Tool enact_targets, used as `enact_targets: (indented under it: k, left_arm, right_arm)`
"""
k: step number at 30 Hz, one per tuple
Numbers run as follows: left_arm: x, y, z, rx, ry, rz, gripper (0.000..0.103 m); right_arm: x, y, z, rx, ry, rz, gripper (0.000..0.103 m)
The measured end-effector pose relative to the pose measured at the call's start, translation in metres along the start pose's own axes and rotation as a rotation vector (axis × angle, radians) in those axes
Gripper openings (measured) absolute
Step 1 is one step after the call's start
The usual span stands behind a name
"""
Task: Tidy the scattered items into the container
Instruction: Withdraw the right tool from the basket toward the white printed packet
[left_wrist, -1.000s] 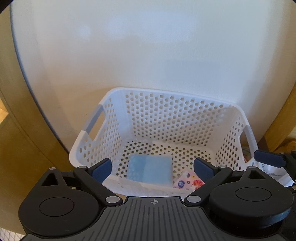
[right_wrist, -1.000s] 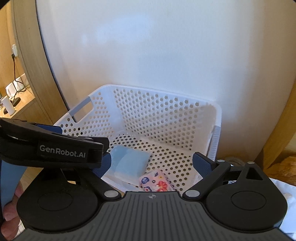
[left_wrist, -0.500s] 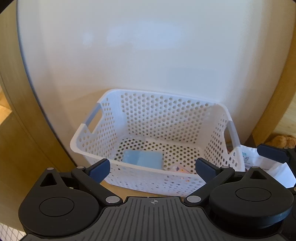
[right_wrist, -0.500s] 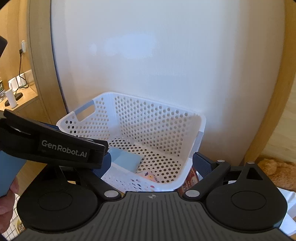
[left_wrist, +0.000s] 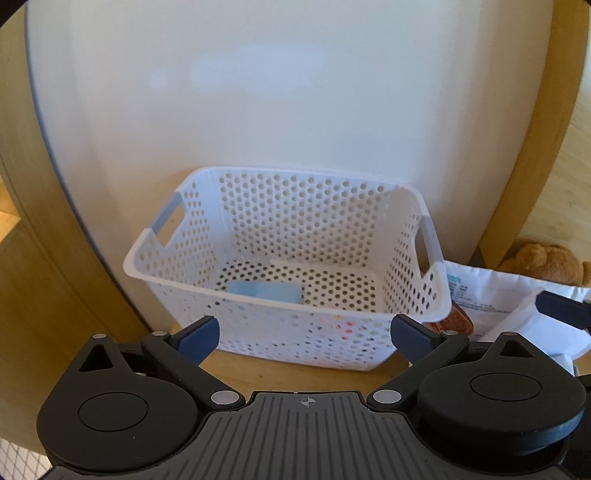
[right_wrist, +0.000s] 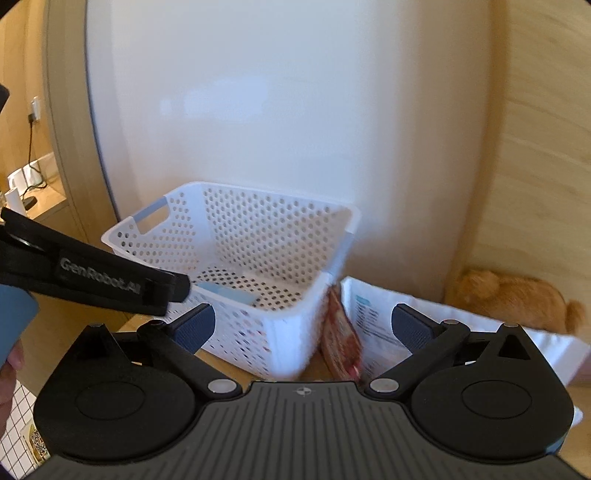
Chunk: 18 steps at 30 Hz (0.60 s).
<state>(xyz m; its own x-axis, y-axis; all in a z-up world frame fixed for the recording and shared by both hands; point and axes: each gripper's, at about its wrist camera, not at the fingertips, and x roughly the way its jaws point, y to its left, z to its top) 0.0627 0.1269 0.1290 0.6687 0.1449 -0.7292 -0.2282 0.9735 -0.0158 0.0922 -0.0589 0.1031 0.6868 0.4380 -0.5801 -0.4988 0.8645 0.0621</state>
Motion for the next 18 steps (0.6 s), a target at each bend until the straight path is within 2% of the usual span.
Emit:
enact_targets:
  k: [12,18]
  left_arm:
    - [-0.012,-0.014,-0.026,0.01,0.027,-0.041,0.103]
    - [-0.006,-0.027,-0.045,0.041,0.073,-0.064,0.103]
  right_arm:
    - [-0.03,-0.038,-0.054,0.071,0.028,-0.072,0.102]
    - [-0.037,-0.064,-0.08,0.132,0.066,-0.114,0.102]
